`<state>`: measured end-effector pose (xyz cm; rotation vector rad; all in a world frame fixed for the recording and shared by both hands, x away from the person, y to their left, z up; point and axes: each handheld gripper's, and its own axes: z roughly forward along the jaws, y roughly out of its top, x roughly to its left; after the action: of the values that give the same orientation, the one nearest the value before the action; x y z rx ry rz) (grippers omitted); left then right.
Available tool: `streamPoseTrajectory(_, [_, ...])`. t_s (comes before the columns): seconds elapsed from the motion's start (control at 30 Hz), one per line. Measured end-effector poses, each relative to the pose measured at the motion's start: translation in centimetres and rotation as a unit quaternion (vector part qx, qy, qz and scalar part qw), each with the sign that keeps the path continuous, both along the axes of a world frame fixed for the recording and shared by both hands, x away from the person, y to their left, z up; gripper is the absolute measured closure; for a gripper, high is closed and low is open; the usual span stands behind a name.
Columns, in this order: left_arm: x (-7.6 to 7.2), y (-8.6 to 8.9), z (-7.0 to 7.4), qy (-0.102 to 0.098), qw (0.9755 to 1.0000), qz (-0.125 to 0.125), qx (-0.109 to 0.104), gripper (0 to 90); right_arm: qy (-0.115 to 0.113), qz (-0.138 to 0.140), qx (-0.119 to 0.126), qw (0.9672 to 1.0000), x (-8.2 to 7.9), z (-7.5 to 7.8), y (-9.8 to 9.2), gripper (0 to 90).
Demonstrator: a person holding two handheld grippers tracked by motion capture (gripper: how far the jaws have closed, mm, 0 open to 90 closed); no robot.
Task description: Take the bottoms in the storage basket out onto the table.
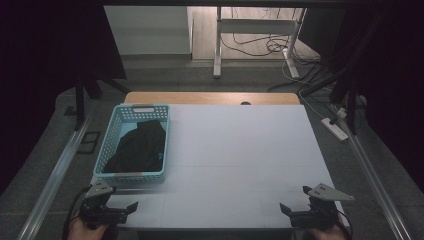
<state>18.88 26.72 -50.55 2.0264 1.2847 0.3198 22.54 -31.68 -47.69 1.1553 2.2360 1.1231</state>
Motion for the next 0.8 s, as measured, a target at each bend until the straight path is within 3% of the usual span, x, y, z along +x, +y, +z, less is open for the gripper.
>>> streamPoseTrajectory(0.23, [-0.1, 0.4, 0.1, -0.005, 0.9998, -0.002, -0.018, 2.0, 0.0, 0.005, -0.007, 1.0, 0.0, 0.0, 0.2, 0.1])
streamPoseTrajectory(0.5, [-0.4, 0.0, 0.9, -0.037, 0.9988, -0.009, -0.031, 1.3, 0.002, -0.002, 0.004, 1.0, 0.0, 0.1, -0.1, 0.1])
streamPoseTrajectory(0.8, [-0.2, -0.2, 1.0, -0.037, 0.9987, -0.015, -0.031, 1.0, -0.002, -0.002, 0.003, 1.0, 0.0, 0.1, 0.0, 0.1])
